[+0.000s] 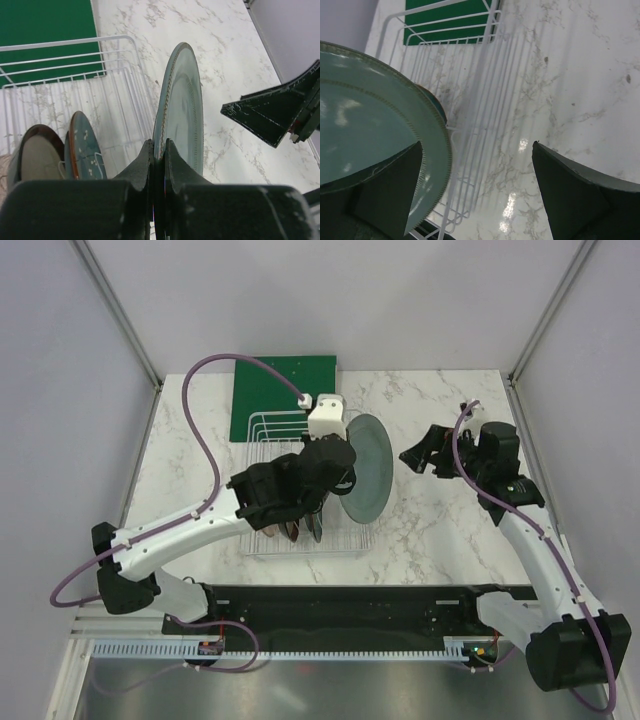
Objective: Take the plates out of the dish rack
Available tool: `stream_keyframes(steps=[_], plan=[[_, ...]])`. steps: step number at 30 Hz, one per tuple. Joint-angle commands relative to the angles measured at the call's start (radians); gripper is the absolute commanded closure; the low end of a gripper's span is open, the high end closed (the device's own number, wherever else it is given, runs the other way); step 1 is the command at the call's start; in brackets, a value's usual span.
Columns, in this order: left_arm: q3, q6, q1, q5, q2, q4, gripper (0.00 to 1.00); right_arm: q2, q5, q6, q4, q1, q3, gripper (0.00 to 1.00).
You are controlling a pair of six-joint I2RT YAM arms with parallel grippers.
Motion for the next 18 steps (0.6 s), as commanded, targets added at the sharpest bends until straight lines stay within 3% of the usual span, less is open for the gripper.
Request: stream_keyframes(steps=[1, 13, 18], plan=[[-0.087, 0.02, 0.012, 0.096, -0.088, 0.357, 0.98, -0.023, -0.152, 0.08, 0.17, 0.002, -0.039, 0.02], [-0.219, 0.028, 0.047, 0.193, -0.143, 0.563, 0.98, 0.001, -0.204, 0.109, 0.243, -0.001, -0.108, 0.02], [-0.308, -0.021, 0.126, 0.234, -0.273, 0.589, 0.98, 0.0, -0.166, 0.126, 0.249, -0.057, -0.132, 0.02]])
